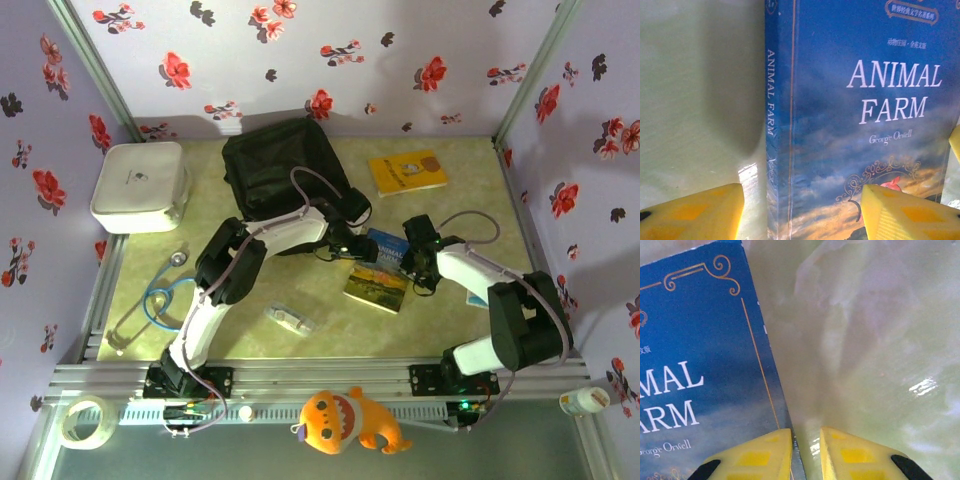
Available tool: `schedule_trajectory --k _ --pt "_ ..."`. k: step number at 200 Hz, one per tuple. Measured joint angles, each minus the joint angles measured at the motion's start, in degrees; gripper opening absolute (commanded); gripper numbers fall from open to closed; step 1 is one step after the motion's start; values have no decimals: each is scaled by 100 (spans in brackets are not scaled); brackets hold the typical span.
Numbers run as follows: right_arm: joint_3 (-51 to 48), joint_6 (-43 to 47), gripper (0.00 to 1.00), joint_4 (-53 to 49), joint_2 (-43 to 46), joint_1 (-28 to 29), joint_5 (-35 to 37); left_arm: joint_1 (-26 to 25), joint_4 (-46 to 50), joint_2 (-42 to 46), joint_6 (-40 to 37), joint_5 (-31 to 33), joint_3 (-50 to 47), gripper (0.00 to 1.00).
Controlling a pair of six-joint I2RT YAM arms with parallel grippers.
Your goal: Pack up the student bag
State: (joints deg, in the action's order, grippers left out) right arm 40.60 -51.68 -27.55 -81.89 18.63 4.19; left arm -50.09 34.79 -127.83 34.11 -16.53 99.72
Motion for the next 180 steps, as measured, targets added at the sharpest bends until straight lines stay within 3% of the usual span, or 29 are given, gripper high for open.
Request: schedule_trajectory --k 71,180 --pt "-63 -107 21 160 -31 0 -39 0 7 -85 0 -214 48 56" --pt "-144 -304 22 332 -31 -28 -72 225 -391 216 372 -1246 -55 40"
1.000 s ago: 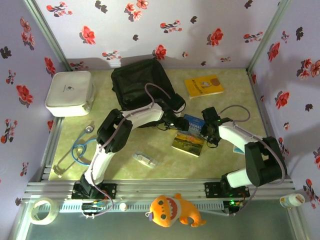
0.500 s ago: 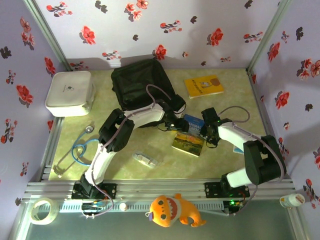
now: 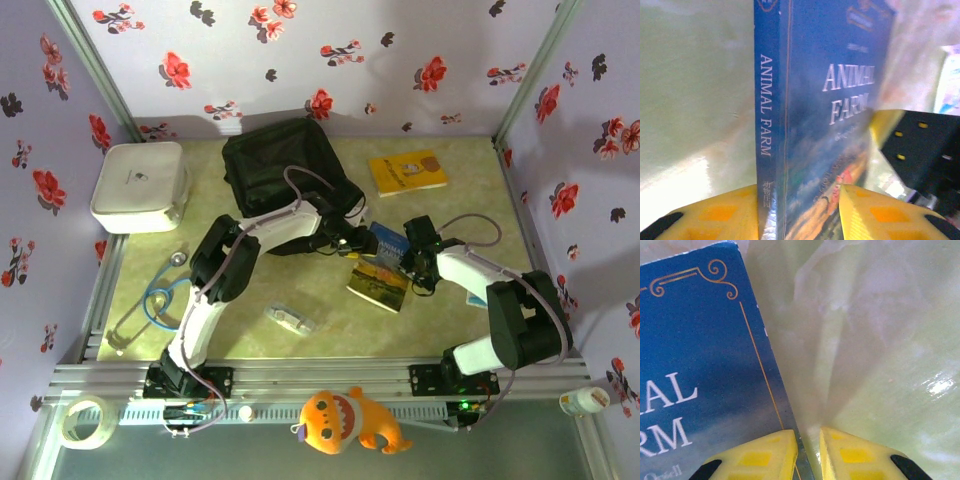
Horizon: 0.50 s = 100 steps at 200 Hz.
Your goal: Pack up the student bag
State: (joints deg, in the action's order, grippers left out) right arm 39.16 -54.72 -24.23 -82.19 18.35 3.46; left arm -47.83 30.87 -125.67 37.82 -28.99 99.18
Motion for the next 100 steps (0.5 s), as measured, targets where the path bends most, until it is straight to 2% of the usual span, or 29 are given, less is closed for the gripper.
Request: schedule_trajectory --k 77,100 --pt "-55 -129 22 149 0 0 -2 -13 -463 103 236 -350 -90 33" --pt "-55 -140 22 151 2 0 -2 -11 -468 101 247 -361 -90 25"
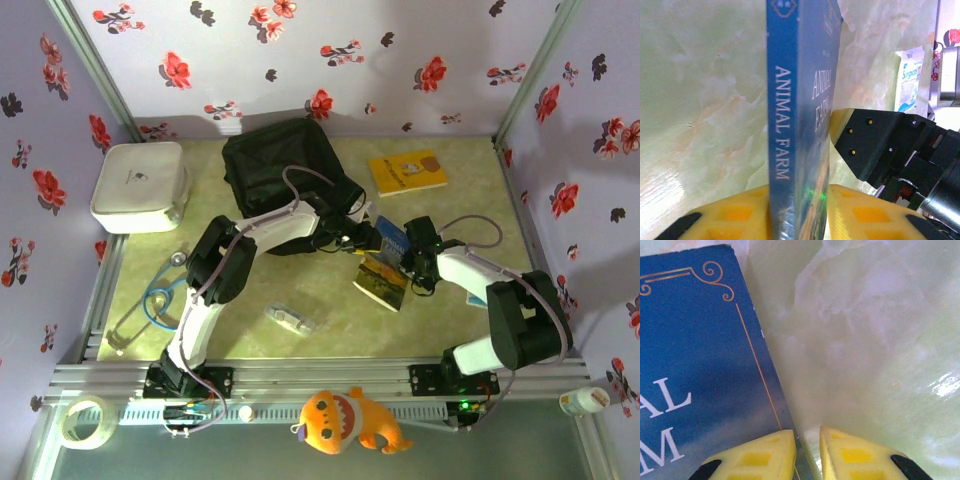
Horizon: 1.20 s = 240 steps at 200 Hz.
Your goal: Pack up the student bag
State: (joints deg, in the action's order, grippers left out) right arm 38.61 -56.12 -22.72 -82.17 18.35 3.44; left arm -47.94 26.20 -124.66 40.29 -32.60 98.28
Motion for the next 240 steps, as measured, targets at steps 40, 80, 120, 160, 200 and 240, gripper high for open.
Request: schedule_trajectory --k 40,80,120,160,200,240 --pt "-15 -7 27 103 -2 0 -20 15 0 0 7 57 -7 6" --pt "35 122 42 11 24 -2 -24 166 20 111 7 232 -188 0" --pt "219 426 59 -188 328 -2 -98 472 59 603 2 529 -413 0" --pt "293 625 81 -39 931 -2 -271 997 9 1421 -11 785 -651 0" --pt "201 621 99 756 1528 2 -535 1668 -636 2566 422 975 -1580 0" --pt "151 219 99 2151 1495 42 -1250 2358 -1390 3268 1078 1178 -2382 0"
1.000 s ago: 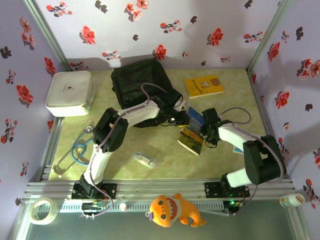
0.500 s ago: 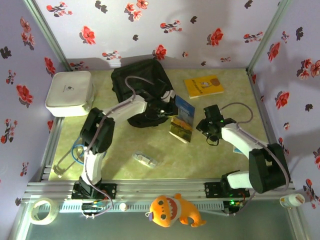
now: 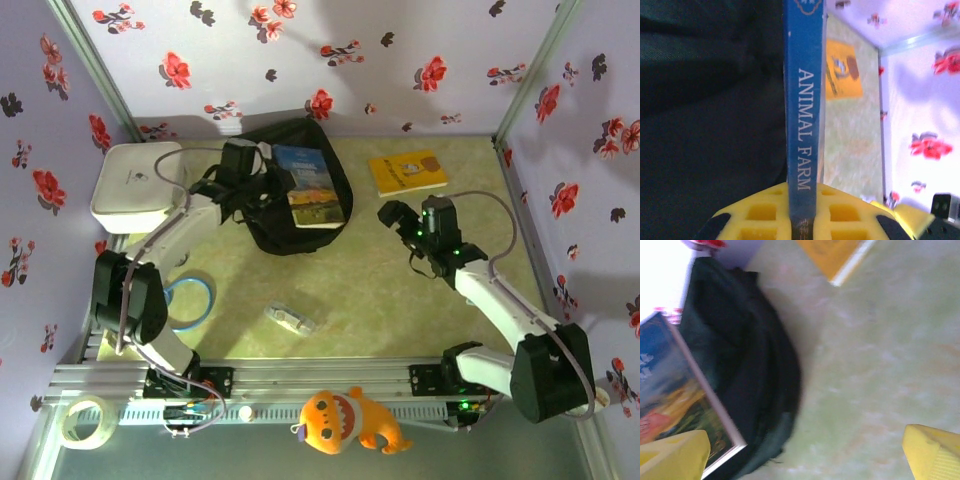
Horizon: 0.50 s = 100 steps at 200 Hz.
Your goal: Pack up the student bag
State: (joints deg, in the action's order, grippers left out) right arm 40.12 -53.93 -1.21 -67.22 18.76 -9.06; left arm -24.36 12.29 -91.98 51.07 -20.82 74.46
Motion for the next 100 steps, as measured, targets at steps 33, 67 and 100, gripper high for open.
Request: schedule_trajectory --k 33,67,100 --pt "81 -684 100 1064 -732 343 -629 227 -675 328 597 63 -483 0" --pt "350 -1513 99 2203 -1499 804 -1132 278 -1357 448 1169 72 -787 0" --pt "544 -2332 99 3512 -2059 1049 -1410 278 -1969 455 1554 70 -999 0"
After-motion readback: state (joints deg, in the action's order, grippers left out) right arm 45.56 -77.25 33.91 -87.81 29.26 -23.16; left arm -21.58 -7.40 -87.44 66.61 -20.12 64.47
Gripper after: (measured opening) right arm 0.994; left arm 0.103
